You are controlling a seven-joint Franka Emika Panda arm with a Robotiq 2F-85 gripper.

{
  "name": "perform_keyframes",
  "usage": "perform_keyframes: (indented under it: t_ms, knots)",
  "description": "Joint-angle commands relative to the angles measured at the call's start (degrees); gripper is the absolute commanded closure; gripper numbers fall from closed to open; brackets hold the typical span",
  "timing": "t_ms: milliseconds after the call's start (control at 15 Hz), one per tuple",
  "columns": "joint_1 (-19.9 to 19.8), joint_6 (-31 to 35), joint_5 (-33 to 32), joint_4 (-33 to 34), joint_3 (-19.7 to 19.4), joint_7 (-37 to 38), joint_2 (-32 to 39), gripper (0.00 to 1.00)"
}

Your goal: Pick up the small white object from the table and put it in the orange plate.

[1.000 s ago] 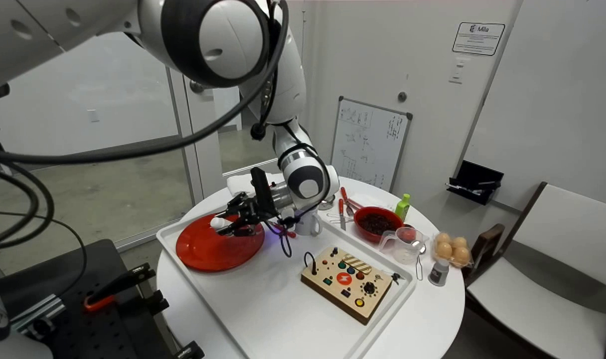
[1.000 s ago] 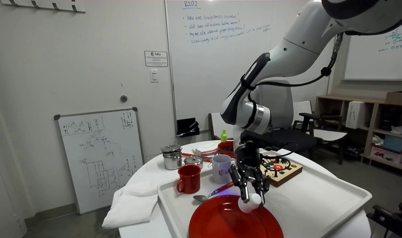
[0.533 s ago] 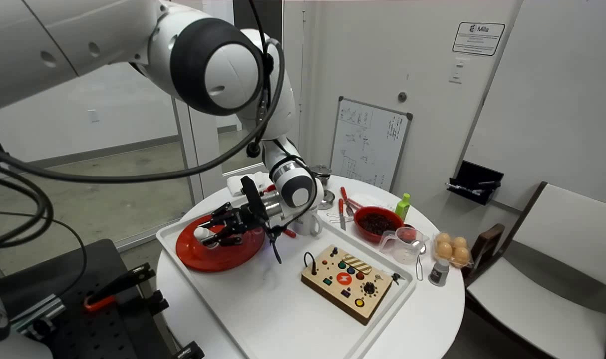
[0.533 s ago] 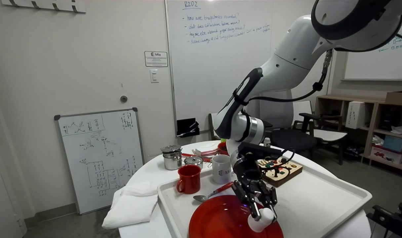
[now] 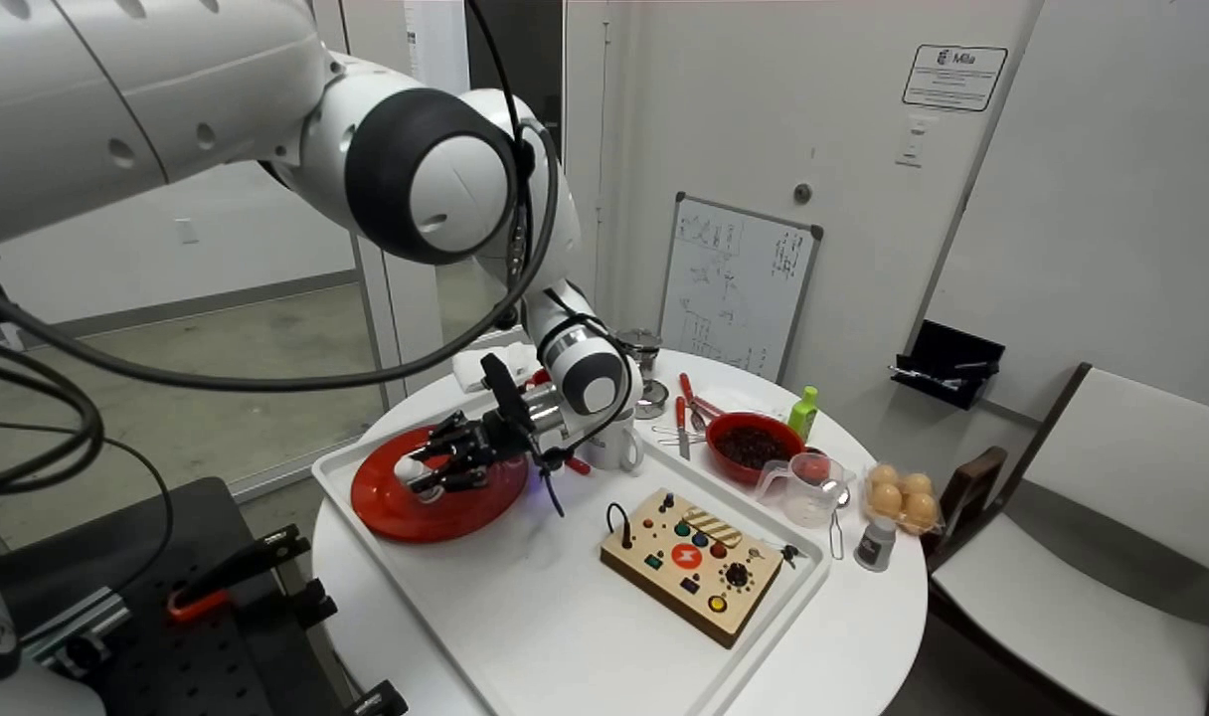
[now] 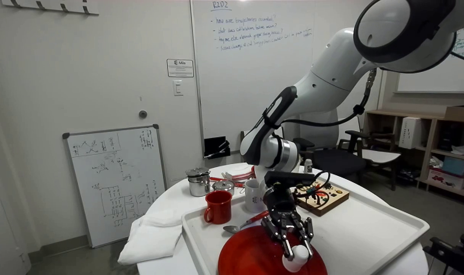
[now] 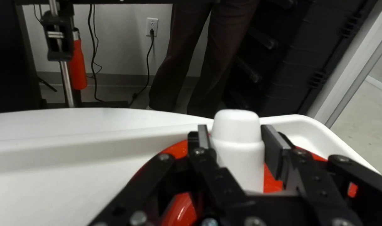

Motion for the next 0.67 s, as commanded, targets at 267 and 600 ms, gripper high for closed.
perform_keyframes:
  t_ms: [267,600]
  knots:
    - [1.0,-5.1,-0.6,9.0,-0.4,3.5,5.0,0.30]
    - [1.1,-6.8,-0.6,12.2,-0.3,3.9,6.9,0.00]
